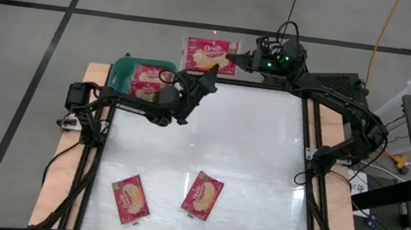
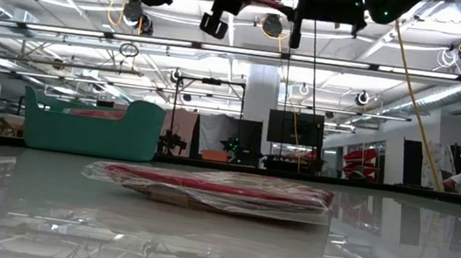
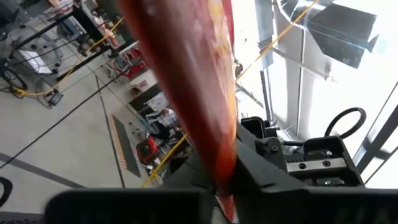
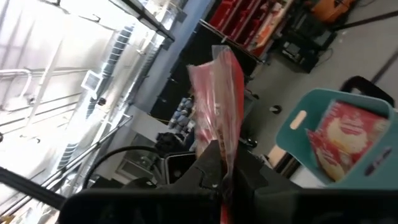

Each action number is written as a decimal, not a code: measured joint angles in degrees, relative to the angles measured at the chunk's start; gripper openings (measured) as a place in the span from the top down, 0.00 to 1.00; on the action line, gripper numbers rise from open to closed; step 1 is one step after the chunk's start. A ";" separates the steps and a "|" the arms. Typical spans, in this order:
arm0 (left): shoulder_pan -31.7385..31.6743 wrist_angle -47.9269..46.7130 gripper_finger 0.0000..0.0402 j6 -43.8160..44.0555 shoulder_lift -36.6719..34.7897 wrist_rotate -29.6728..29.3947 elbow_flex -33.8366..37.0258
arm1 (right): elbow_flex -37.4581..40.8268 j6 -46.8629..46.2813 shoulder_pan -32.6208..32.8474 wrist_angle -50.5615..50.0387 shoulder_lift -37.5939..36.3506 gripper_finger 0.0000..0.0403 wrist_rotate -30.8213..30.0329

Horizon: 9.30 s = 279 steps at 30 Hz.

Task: Sort popcorn bags into baskets
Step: Put the red popcorn bag into the green bin

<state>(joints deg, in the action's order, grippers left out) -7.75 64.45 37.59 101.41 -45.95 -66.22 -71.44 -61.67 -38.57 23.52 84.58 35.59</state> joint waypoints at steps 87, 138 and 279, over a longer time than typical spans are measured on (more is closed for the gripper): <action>-21.37 -32.99 0.94 44.45 -43.00 12.26 50.84 | 0.02 6.83 -8.46 -12.65 0.00 0.70 -2.85; -1.78 -60.56 0.73 23.79 -57.46 47.54 40.33 | -0.02 7.86 -7.34 -13.97 0.00 0.70 -0.02; 9.51 -77.01 0.95 -4.55 -19.45 51.34 -1.97 | 6.01 29.96 31.54 -49.45 -24.26 0.69 -21.46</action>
<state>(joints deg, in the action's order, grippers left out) 1.77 -12.55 33.04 81.96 5.39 -68.19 -65.43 -31.71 -7.03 -25.93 60.31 14.13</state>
